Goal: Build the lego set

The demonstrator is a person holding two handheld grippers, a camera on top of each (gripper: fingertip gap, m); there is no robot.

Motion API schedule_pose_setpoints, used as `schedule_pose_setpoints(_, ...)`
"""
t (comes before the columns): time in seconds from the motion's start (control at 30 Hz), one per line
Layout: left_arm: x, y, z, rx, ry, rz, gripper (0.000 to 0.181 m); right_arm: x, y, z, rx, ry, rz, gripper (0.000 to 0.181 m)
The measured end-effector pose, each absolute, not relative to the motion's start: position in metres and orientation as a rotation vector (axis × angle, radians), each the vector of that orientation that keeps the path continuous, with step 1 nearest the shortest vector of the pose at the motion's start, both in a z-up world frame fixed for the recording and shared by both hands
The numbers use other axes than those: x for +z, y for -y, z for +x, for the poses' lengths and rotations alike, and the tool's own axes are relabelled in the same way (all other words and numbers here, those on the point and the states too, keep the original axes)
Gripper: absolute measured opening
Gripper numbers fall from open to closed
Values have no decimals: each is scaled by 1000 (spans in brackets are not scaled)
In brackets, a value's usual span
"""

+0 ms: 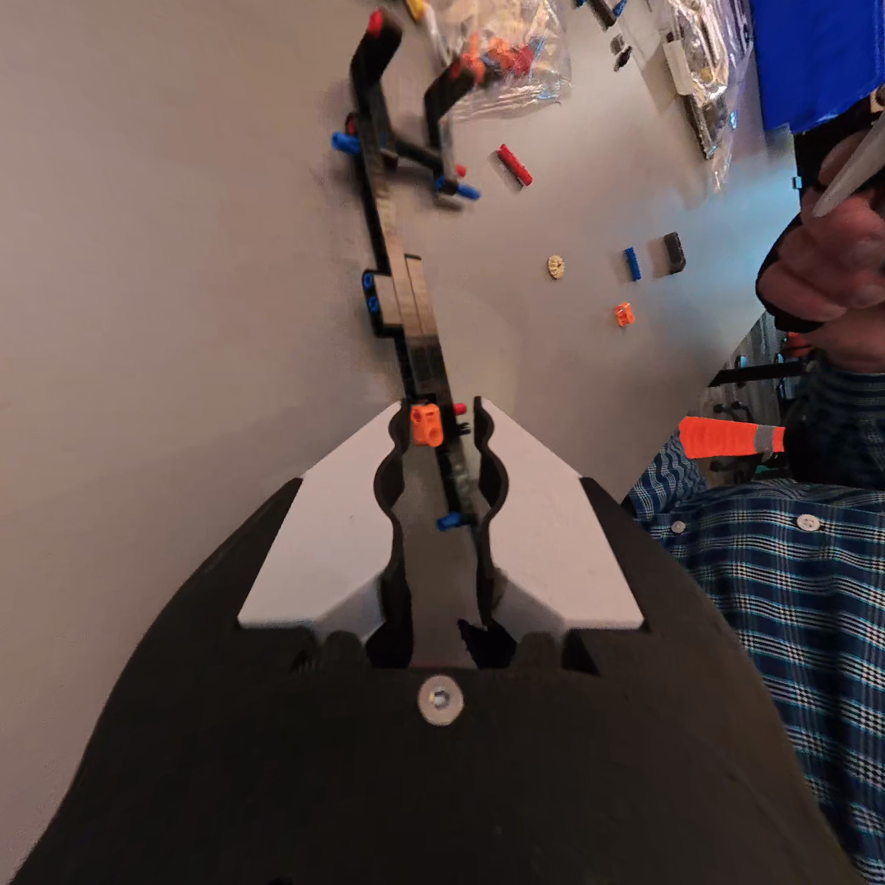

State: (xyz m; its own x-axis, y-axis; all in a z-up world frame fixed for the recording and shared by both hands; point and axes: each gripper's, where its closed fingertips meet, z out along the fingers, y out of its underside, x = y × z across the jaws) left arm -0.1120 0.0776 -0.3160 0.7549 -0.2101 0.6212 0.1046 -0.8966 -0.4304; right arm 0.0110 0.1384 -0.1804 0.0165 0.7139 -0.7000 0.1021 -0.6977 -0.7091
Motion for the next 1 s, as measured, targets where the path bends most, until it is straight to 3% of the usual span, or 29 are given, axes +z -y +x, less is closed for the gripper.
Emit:
schedule_pose_setpoints(0.17,-306,-79,-124,-994,-44,-2452,42,-181,-142,14,1718,824,-1833,32)
schedule_pose_setpoints(0.4,-257,-86,-155,-1009,-69,-2235,41,-175,-152,22,1671,816,-1797,35)
schedule_pose_setpoints(0.47,-219,-91,-153,-1024,-145,-2033,35,-170,-157,27,1634,827,-1768,37)
schedule_pose_setpoints(0.57,-110,-80,-145,-996,-290,-1479,0,-151,-158,32,1565,891,-1663,40)
schedule_pose_setpoints(0.67,-34,-69,-125,-1060,-379,-1233,3,-116,-142,23,1529,1014,-1521,36)
schedule_pose_setpoints(0.73,-5,-73,-110,-1098,-419,-1172,23,-99,-131,12,1468,1119,-1446,35)
schedule_pose_setpoints(0.8,13,-82,-95,-1086,-459,-1163,68,-83,-130,8,1393,1175,-1382,31)
schedule_pose_setpoints(0.87,27,-98,-81,-1048,-474,-1200,98,-70,-135,13,1336,1217,-1332,25)
schedule_pose_setpoints(1.0,43,-129,-47,-936,-581,-1240,154,-64,-177,38,1030,1270,-1360,41)
